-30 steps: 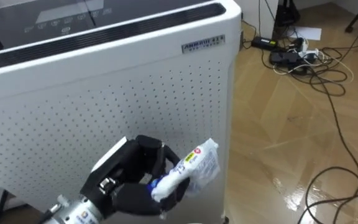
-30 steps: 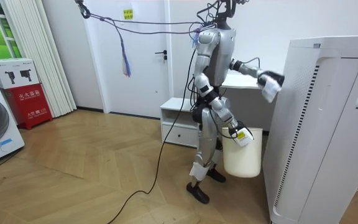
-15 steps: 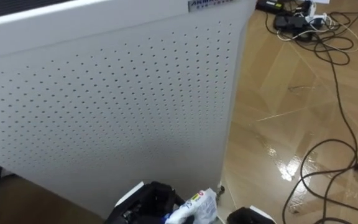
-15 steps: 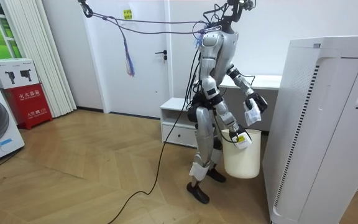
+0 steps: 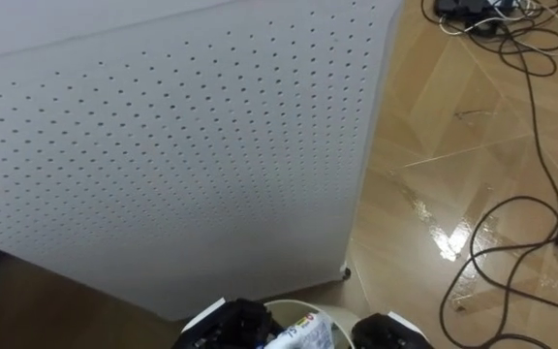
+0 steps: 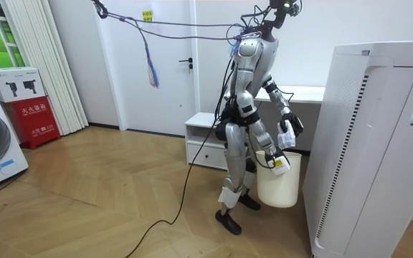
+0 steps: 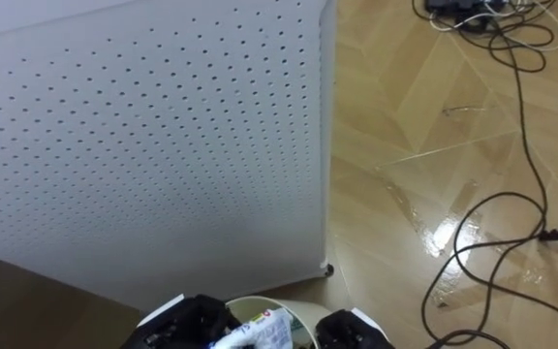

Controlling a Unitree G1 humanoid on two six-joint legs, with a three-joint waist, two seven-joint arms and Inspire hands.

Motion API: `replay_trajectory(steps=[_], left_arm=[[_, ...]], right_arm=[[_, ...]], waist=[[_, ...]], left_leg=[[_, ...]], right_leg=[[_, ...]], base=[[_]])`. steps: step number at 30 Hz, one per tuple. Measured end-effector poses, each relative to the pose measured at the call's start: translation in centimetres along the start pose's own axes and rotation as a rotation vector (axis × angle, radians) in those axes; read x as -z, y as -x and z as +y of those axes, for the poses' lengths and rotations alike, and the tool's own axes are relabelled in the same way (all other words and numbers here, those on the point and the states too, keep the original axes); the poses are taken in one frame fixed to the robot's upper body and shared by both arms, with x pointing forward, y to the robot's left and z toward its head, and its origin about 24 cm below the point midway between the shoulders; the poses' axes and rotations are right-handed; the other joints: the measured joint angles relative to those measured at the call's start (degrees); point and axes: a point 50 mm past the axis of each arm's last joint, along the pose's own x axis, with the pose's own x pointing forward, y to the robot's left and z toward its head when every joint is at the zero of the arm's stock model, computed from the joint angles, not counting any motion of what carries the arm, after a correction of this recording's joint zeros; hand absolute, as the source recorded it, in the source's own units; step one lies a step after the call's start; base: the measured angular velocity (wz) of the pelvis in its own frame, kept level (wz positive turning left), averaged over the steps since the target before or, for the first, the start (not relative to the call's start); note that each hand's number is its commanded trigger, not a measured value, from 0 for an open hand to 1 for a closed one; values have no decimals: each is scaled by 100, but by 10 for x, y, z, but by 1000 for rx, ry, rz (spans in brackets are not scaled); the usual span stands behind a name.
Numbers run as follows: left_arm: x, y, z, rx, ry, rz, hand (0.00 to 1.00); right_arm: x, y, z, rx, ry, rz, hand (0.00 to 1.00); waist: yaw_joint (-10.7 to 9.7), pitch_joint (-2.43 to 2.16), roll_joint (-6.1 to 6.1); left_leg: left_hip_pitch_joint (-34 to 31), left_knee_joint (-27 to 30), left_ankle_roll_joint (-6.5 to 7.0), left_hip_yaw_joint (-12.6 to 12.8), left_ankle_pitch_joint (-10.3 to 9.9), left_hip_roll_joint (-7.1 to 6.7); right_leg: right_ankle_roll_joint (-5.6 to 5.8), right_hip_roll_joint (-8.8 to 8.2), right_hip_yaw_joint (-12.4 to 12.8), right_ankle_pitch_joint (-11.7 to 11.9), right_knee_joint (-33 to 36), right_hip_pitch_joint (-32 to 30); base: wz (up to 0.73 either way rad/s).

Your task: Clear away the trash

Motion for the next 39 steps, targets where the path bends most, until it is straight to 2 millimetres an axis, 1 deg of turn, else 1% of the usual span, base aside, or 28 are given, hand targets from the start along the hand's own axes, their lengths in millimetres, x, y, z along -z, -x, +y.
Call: replay_trajectory(steps=[1, 2, 17, 23, 27, 31, 36, 39], left_arm=[[0, 0, 0, 0, 0, 0, 11], [0, 0, 0, 0, 0, 0, 0], [1, 1, 2, -7, -7, 7, 0], [1, 1, 2, -7, -15, 11, 0], [6, 3, 3, -13, -12, 33, 0], [15, 7, 4, -22, -20, 78, 0], [25, 10, 5, -25, -31, 126, 0], [32, 13, 7, -38, -15, 155, 0]], right_arm=[[-1, 0, 0, 3, -3, -2, 100], [-1, 0, 0, 3, -7, -4, 100], [-1, -1, 1, -4, -15, -7, 100], [1, 1, -5, 10, -7, 0, 100], [1, 2, -8, 16, -3, 1, 100], [2, 4, -11, 18, 16, 8, 100], [3, 4, -11, 17, 21, 12, 100], [6, 7, -16, 32, 19, 20, 100]], waist=[[5, -1, 1], [8, -1, 2], [23, -11, 17], [20, -10, 18], [22, -11, 19], [33, -15, 50], [78, -18, 93], [120, -19, 105]], left_leg=[[-10, -2, 0, 0, 0, 0], [-22, -5, 0, -1, 0, -1], [-61, 57, 0, -4, 0, 4], [-60, 55, 0, -5, 0, 0], [-59, 45, 0, -6, 0, -1], [-59, 39, 0, -5, 0, 1], [-50, 35, 0, -5, 0, 1], [-38, 36, 0, -5, 0, -1]], right_leg=[[0, 2, 0, 0, -1, -11], [0, 2, 0, 0, -1, -25], [-6, 25, -26, 7, 27, -35], [-6, 12, -26, 7, 30, -35], [-6, 11, -21, 7, 20, -34], [-6, 21, -26, 7, 11, -33], [-7, 20, -25, 7, 21, -30], [-7, -8, -23, 6, 30, -17]], base=[[0], [0], [0], [0], [0], [0], [0], [0]])
